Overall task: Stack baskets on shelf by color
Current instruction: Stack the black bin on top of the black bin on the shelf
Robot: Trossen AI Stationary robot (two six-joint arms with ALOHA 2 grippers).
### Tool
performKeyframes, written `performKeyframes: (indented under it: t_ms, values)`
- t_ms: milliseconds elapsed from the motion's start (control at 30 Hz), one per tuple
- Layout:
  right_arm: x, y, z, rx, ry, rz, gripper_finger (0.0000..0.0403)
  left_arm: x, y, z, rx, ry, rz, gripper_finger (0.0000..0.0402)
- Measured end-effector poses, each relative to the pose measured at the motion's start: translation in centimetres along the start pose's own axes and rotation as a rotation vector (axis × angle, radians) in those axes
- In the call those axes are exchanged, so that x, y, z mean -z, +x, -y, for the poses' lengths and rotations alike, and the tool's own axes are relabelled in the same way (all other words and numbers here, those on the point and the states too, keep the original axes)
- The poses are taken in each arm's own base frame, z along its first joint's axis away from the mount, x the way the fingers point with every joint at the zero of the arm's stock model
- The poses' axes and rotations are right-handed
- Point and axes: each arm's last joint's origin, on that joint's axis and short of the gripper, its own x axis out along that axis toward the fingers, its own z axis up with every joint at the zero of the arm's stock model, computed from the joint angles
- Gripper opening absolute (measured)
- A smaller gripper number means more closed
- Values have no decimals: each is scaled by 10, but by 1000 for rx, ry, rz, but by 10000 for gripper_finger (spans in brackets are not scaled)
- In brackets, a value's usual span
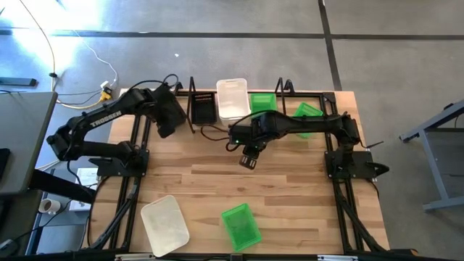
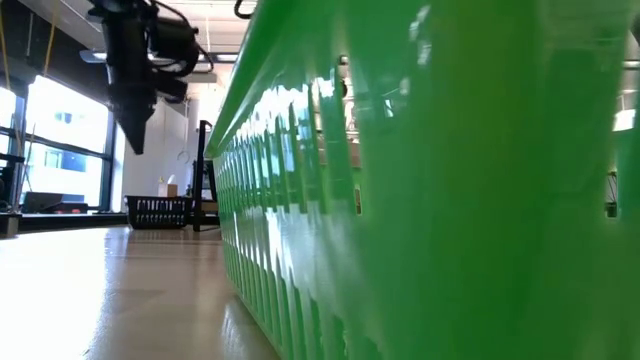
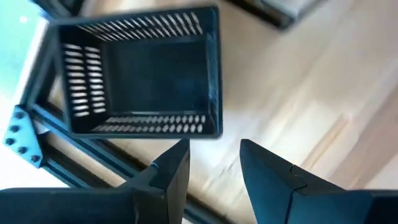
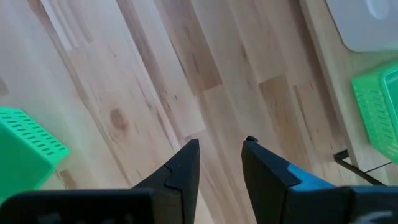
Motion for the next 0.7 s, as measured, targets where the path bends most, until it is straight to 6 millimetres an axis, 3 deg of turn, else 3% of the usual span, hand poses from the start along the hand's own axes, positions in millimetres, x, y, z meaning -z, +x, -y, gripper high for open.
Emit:
performKeyframes:
  t_ms: [300,700]
  values:
    - [-1,0,3,6,-18,2,106,9,40,11,100,88,12,131]
    - [-3,0,4,67,-58,32,106,4,48,8,9,99,87,131]
